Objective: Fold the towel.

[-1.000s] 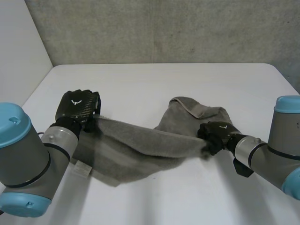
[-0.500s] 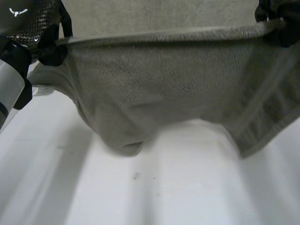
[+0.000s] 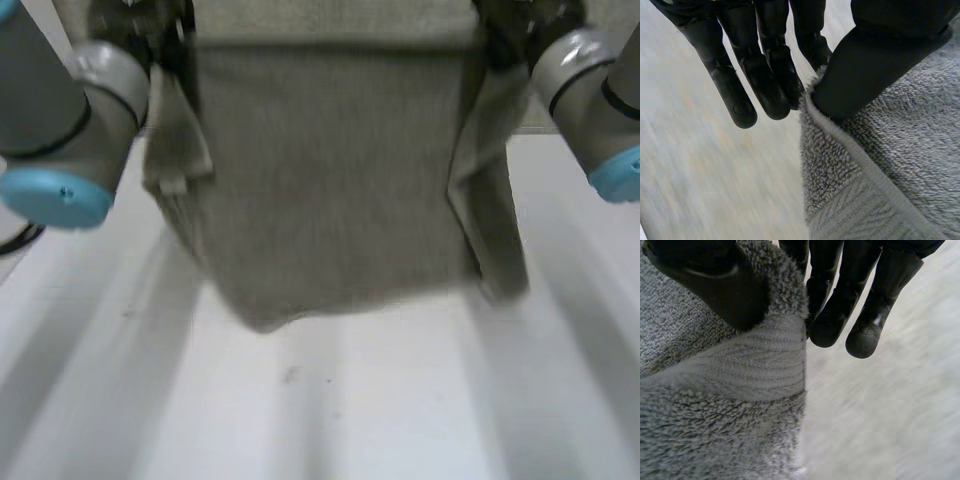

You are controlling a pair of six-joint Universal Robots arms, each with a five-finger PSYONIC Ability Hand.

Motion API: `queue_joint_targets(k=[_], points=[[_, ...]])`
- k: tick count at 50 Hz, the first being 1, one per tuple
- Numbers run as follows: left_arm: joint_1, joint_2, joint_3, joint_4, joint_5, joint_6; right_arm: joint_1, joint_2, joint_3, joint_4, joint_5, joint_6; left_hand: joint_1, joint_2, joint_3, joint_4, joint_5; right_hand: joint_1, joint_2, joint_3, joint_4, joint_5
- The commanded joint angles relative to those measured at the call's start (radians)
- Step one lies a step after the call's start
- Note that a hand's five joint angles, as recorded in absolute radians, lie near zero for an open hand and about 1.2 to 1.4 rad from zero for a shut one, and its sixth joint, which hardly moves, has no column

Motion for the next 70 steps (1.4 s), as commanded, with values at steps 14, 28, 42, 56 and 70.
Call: queue_joint_targets(k=[14,28,42,56,70], points=[[0.011,0.190,-0.621,0.186,-0.015,0.015,-0.002,-0.160,0.465,0.082,-0.095,0.007,0.206,0.178,0.180,0.177,0.188,0.068,0.066,0.073,0.056,0.062],[0.011,0.063,-0.870,0.244,-0.009,0.017,-0.017,-0.019,0.815,-0.063,-0.149,-0.151,0.206,0.178,0.180,0.177,0.188,-0.222,-0.224,-0.216,-0.234,-0.228],[0.013,0.072,-0.887,0.250,-0.009,0.015,-0.128,-0.136,0.981,-0.159,-0.143,0.082,0.206,0.178,0.180,0.177,0.188,-0.779,-0.781,-0.774,-0.791,-0.786],[0.013,0.058,-0.890,0.257,-0.009,0.015,-0.189,-0.142,1.025,-0.162,-0.141,0.075,0.206,0.178,0.180,0.177,0.188,-0.648,-0.650,-0.643,-0.660,-0.655],[0.013,0.043,-0.897,0.281,-0.009,0.014,-0.192,-0.168,1.019,-0.091,-0.141,0.087,0.206,0.178,0.180,0.177,0.188,0.068,0.066,0.073,0.056,0.062]])
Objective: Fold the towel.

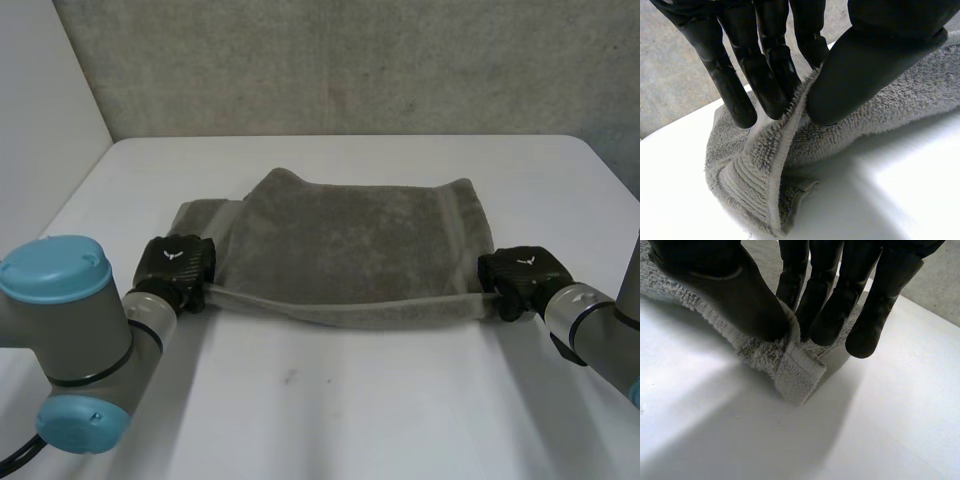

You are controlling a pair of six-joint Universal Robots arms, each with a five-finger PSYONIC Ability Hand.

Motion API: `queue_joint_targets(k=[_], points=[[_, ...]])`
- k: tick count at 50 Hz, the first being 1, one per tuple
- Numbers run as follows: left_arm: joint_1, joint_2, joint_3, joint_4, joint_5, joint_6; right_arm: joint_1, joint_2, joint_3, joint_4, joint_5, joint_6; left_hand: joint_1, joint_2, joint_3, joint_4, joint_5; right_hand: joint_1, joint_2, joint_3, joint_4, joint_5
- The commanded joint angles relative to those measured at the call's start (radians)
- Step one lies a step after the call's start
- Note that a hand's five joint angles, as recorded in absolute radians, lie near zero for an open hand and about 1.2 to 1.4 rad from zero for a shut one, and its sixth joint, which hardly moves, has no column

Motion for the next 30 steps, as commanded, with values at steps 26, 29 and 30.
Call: queue_joint_targets(k=[26,29,30], points=[[0.084,-0.051,0.005,0.005,0.000,0.001,-0.067,-0.074,-0.016,0.002,0.009,-0.035,-0.897,-0.925,-0.924,-0.926,-0.916,0.070,0.067,0.061,0.056,0.058],[0.094,-0.051,0.008,0.011,-0.002,-0.003,-0.091,-0.077,-0.019,0.004,0.012,-0.035,-0.827,-0.855,-0.853,-0.856,-0.845,0.070,0.067,0.061,0.056,0.058],[0.101,-0.053,0.008,0.015,0.000,-0.003,-0.094,-0.079,-0.021,0.004,0.012,-0.035,-0.778,-0.805,-0.804,-0.807,-0.796,0.070,0.067,0.061,0.056,0.058]])
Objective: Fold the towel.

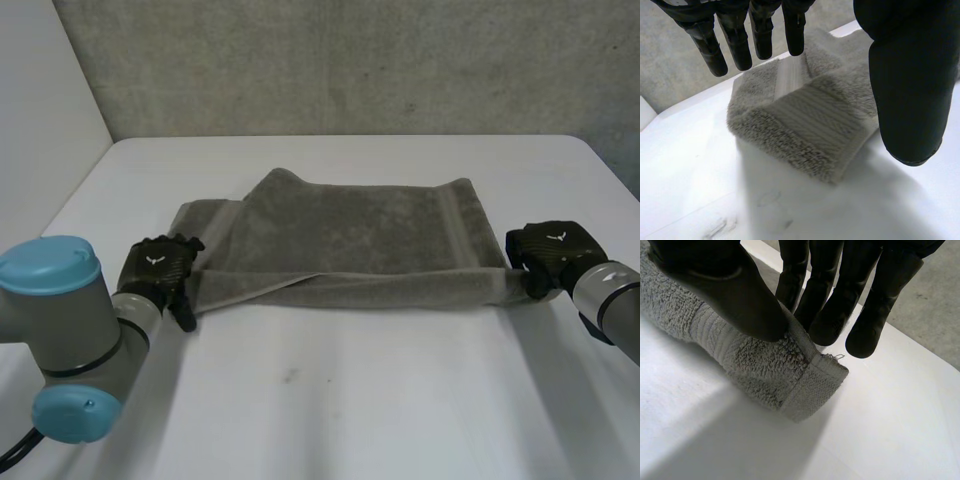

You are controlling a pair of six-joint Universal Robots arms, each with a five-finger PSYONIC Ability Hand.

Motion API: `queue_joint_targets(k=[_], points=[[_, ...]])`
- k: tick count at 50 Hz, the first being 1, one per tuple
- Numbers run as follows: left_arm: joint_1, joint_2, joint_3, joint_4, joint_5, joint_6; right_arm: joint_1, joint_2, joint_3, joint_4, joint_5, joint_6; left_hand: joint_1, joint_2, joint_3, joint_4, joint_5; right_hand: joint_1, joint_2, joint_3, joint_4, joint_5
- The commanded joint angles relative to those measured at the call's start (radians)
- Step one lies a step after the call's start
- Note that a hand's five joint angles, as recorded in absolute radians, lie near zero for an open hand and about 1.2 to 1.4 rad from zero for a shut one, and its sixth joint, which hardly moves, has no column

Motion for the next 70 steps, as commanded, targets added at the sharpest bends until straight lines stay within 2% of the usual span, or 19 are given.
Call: queue_joint_targets(k=[1,6,17,19,21,24,36,55,61,70], points=[[0.033,-0.003,0.009,0.011,-0.001,-0.006,-0.033,-0.008,-0.006,0.002,0.003,0.001,0.179,0.182,0.182,0.183,0.185,0.070,0.067,0.061,0.056,0.058],[0.053,-0.037,0.035,0.012,0.003,-0.008,-0.027,-0.008,-0.002,0.005,0.003,0.001,0.264,0.268,0.267,0.268,0.270,0.070,0.067,0.061,0.056,0.058],[0.047,-0.049,0.027,-0.003,0.009,-0.008,-0.021,-0.002,0.014,0.002,0.002,0.001,0.276,0.279,0.279,0.280,0.282,0.070,0.067,0.061,0.056,0.058],[0.043,-0.037,0.021,-0.009,0.009,-0.009,-0.021,-0.002,0.014,0.002,0.002,0.001,0.317,0.321,0.320,0.321,0.324,0.070,0.067,0.061,0.056,0.058],[0.038,-0.008,-0.002,-0.026,0.009,-0.009,-0.021,0.002,0.014,0.002,0.002,-0.001,0.475,0.478,0.478,0.479,0.481,0.070,0.067,0.061,0.056,0.058],[0.034,0.017,-0.017,-0.041,0.009,-0.009,-0.021,0.007,0.012,0.000,0.003,-0.001,0.581,0.585,0.584,0.585,0.587,0.070,0.067,0.061,0.056,0.058],[0.004,0.032,-0.013,-0.135,0.011,-0.008,-0.019,0.012,0.012,0.000,0.003,-0.001,0.590,0.594,0.593,0.594,0.597,0.070,0.067,0.061,0.056,0.058],[-0.071,0.147,-0.066,-0.141,0.023,-0.011,-0.021,0.019,0.003,-0.001,0.003,-0.005,0.467,0.470,0.470,0.471,0.473,0.070,0.067,0.061,0.056,0.058],[-0.104,0.144,-0.066,-0.149,0.020,-0.012,-0.021,0.025,0.002,-0.001,0.005,-0.005,0.534,0.538,0.537,0.538,0.541,0.070,0.067,0.061,0.056,0.058],[-0.108,0.077,-0.048,-0.150,0.014,-0.011,-0.021,0.030,0.005,0.000,0.005,-0.016,0.569,0.573,0.573,0.574,0.576,0.070,0.067,0.061,0.056,0.058]])
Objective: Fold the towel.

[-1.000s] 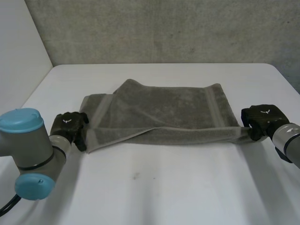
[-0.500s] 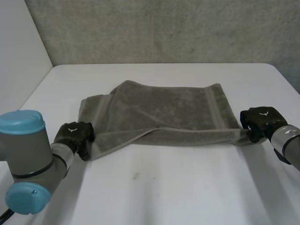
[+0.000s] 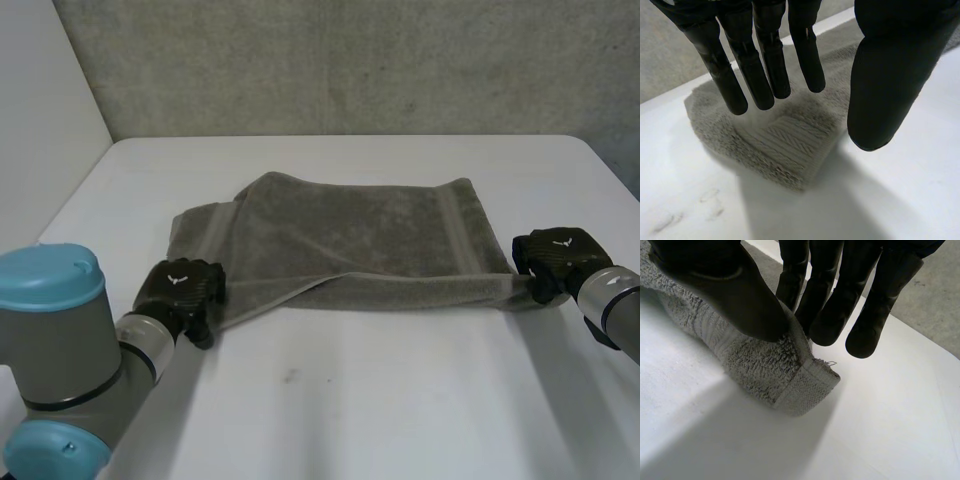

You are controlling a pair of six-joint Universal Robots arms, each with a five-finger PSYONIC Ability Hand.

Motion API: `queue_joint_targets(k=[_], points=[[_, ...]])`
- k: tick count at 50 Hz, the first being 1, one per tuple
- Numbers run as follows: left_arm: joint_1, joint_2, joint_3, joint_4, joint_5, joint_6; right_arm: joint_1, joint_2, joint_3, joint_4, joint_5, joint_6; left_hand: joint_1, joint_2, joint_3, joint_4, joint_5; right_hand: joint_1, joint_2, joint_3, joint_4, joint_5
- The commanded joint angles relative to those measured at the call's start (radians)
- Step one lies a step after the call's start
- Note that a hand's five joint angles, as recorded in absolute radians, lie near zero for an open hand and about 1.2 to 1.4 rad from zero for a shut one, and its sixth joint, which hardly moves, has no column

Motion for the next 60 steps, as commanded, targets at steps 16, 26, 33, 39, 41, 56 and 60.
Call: queue_joint_targets(k=[16,26,33,39,41,56,60], points=[[0.056,-0.144,0.088,0.074,-0.035,0.000,0.002,0.012,0.005,0.001,-0.001,-0.012,-0.008,-0.007,-0.007,-0.006,-0.005,0.070,0.067,0.061,0.056,0.058],[0.059,-0.193,0.164,0.100,-0.055,0.002,0.002,0.017,0.008,0.000,-0.001,-0.012,0.001,0.001,0.002,0.002,0.004,0.070,0.067,0.061,0.056,0.058],[0.059,-0.226,0.197,0.126,-0.055,0.002,0.002,0.018,0.008,0.000,-0.001,-0.012,0.042,0.043,0.043,0.044,0.045,0.070,0.067,0.061,0.056,0.058],[0.059,-0.251,0.222,0.153,-0.057,0.005,0.002,0.020,0.008,0.000,-0.001,-0.012,0.159,0.160,0.160,0.161,0.162,0.070,0.067,0.061,0.056,0.058],[0.059,-0.253,0.223,0.160,-0.060,0.007,0.002,0.020,0.008,0.000,-0.001,-0.012,0.172,0.172,0.172,0.173,0.174,0.070,0.067,0.061,0.056,0.058],[0.071,-0.306,0.253,0.219,-0.066,0.016,0.002,0.023,0.010,0.001,-0.003,-0.012,0.397,0.397,0.398,0.398,0.399,0.070,0.067,0.061,0.056,0.058],[0.076,-0.305,0.251,0.221,-0.077,0.030,0.002,0.020,0.010,0.000,-0.001,-0.012,0.679,0.679,0.680,0.680,0.681,0.070,0.067,0.061,0.056,0.058]])
